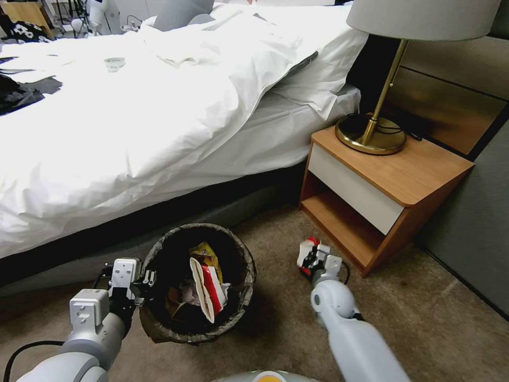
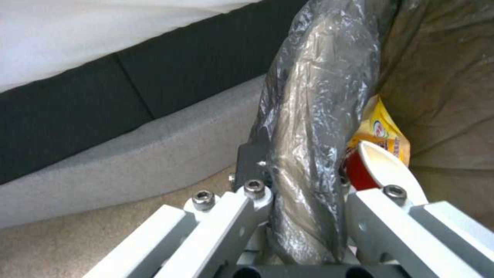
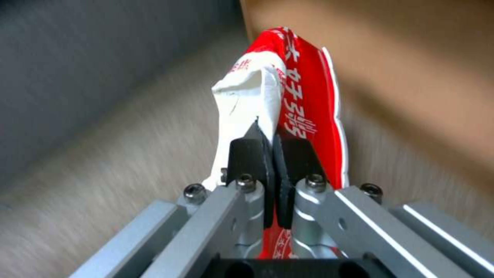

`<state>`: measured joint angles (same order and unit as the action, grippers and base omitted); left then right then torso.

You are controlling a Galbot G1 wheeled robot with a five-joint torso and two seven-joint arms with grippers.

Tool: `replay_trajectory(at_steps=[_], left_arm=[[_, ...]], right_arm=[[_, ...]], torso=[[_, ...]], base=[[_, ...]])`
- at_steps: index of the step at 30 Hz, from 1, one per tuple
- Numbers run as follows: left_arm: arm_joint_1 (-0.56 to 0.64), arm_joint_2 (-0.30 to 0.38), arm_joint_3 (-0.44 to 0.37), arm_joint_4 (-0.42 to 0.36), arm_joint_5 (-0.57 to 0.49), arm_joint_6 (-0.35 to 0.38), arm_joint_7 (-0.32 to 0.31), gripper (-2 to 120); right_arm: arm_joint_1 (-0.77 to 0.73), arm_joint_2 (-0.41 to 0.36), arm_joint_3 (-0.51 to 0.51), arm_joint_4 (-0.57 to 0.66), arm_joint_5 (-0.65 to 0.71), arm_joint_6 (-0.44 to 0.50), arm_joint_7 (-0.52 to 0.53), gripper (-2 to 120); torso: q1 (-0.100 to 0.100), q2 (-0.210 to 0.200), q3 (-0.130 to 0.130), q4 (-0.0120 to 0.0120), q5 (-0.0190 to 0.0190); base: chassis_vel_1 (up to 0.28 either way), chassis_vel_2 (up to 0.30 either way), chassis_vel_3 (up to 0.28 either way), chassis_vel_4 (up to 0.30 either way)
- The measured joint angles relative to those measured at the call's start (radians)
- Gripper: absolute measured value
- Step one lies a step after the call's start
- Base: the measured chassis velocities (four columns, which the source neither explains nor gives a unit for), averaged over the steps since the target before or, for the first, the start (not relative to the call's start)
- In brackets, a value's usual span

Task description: Pick up the trash bin, then pick up the garbage from the floor and place it into the trash bin.

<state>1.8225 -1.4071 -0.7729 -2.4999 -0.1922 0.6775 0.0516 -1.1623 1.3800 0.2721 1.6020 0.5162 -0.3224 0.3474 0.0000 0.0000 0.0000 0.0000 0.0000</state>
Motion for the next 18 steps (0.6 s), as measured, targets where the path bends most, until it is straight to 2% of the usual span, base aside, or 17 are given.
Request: replay_trajectory(at_steps=[2,3,5,7,8,9,11,12,15,16,18], left_arm=[[0.0,0.004,0.003,0.0,-0.002,0.0,0.001,3],[0.0,0.004,0.003,0.0,-0.002,0.0,0.001,3],[0.001,0.01,0.002,0.0,-0.005,0.001,0.001,3],[0.002,0.012,0.001,0.0,-0.006,0.001,0.001,3],[0.002,0.015,0.0,0.0,-0.011,0.003,0.0,3],[0.002,0.015,0.0,0.0,-0.011,0.003,0.0,3],[0.004,0.016,0.0,0.0,-0.016,0.005,0.0,3],[0.004,0.016,0.0,0.0,-0.016,0.005,0.0,3],[0.005,0.019,0.001,0.0,-0.018,0.006,-0.001,3],[0.005,0.019,0.001,0.0,-0.018,0.006,-0.001,3],[0.004,0.021,0.002,0.0,-0.018,0.007,-0.001,3]], right_arm=[[-0.028,-0.05,0.005,0.129,-0.004,0.012,-0.017,0],[-0.028,-0.05,0.005,0.129,-0.004,0.012,-0.017,0],[-0.057,-0.102,0.009,0.235,-0.012,0.012,-0.038,0],[-0.064,-0.114,0.009,0.255,-0.012,0.012,-0.044,0],[-0.089,-0.164,0.011,0.333,-0.012,0.009,-0.068,0],[-0.089,-0.164,0.011,0.333,-0.012,0.009,-0.068,0],[-0.113,-0.238,0.011,0.448,-0.005,0.001,-0.093,0],[-0.113,-0.238,0.011,0.448,-0.005,0.001,-0.093,0],[-0.122,-0.332,-0.002,0.59,0.038,-0.012,-0.124,0],[-0.122,-0.332,-0.002,0.59,0.038,-0.012,-0.124,0],[-0.116,-0.384,-0.015,0.657,0.072,-0.014,-0.169,0]], torso=[[0.0,0.0,0.0,0.0001,0.0003],[0.0,0.0,0.0,0.0001,0.0003],[0.0,0.0,0.0,0.0001,0.0001],[0.0,0.0,0.0,0.0,0.0004],[0.0,0.0,0.0,-0.0001,0.0],[0.0,0.0,0.0,-0.0001,0.0],[0.0,0.0,0.0,0.0,0.0],[0.0,0.0,0.0,0.0,0.0],[0.0,0.0,0.0,0.0002,0.0001],[0.0,0.0,0.0,0.0002,0.0001],[0.0,0.0,0.0,0.0,0.0002]], base=[[0.0,0.0,0.0,0.0],[0.0,0.0,0.0,0.0],[0.0,0.0,0.0,0.0],[0.0,0.0,0.0,0.0],[0.0,0.0,0.0,0.0],[0.0,0.0,0.0,0.0],[0.0,0.0,0.0,0.0],[0.0,0.0,0.0,0.0],[0.0,0.0,0.0,0.0],[0.0,0.0,0.0,0.0],[0.0,0.0,0.0,0.0]])
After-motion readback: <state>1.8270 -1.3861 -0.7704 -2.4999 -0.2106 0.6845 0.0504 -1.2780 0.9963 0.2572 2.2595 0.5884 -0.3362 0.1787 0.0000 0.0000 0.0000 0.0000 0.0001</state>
